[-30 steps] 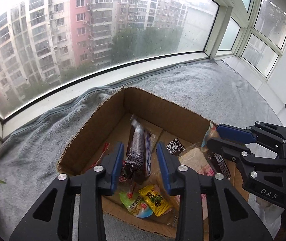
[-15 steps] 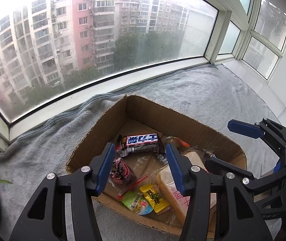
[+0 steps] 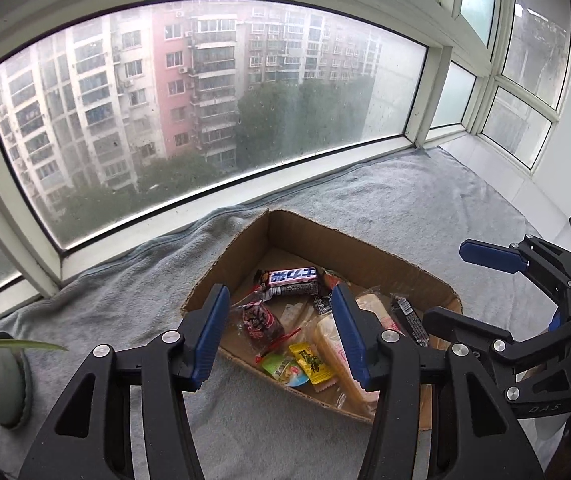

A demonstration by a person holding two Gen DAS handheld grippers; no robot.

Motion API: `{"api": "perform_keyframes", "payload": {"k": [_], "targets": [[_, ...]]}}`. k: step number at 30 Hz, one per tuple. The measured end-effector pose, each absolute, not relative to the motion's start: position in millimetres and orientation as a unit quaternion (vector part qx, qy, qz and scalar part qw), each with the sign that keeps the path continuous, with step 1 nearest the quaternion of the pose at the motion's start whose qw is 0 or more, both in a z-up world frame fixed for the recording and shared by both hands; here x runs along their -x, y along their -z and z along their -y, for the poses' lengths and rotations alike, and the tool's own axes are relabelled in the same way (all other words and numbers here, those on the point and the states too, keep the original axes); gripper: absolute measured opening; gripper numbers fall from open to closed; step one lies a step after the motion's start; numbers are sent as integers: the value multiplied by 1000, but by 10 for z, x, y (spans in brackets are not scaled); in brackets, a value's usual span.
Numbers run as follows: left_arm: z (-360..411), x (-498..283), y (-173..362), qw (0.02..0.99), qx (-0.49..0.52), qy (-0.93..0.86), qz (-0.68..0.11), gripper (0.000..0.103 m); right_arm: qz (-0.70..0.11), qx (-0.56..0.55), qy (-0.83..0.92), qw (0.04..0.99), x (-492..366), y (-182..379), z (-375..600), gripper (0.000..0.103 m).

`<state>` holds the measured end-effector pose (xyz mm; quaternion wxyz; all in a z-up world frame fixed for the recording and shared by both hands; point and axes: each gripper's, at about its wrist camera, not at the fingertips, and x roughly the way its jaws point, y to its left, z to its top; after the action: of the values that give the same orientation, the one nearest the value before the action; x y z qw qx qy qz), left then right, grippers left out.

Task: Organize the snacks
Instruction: 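Move both tools back to the green packet and red-ended candy bag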

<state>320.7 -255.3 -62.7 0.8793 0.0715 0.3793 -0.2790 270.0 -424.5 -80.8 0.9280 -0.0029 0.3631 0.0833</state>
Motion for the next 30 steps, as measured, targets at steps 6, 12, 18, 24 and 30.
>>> {"api": "perform_keyframes", "payload": {"k": [6,12,18,24,30], "targets": [[2267,-2940,425,890,-67,269,-362,52,-353,12,-105,930,-2463,616,4038,80],[1883,-2636,286,900,-59,256,-348,52,-347,19,-132,928,-2254,540,3770,80],[1316,-2357,228,908,-39,231,-347,52,-345,33,-165,923,-2068,523,3485,80],[685,-2145,311,912,-17,192,-363,52,-358,50,-195,912,-2031,619,3211,80],[285,-1963,629,902,-6,172,-396,52,-386,41,-227,893,-2093,805,2938,80]]}}
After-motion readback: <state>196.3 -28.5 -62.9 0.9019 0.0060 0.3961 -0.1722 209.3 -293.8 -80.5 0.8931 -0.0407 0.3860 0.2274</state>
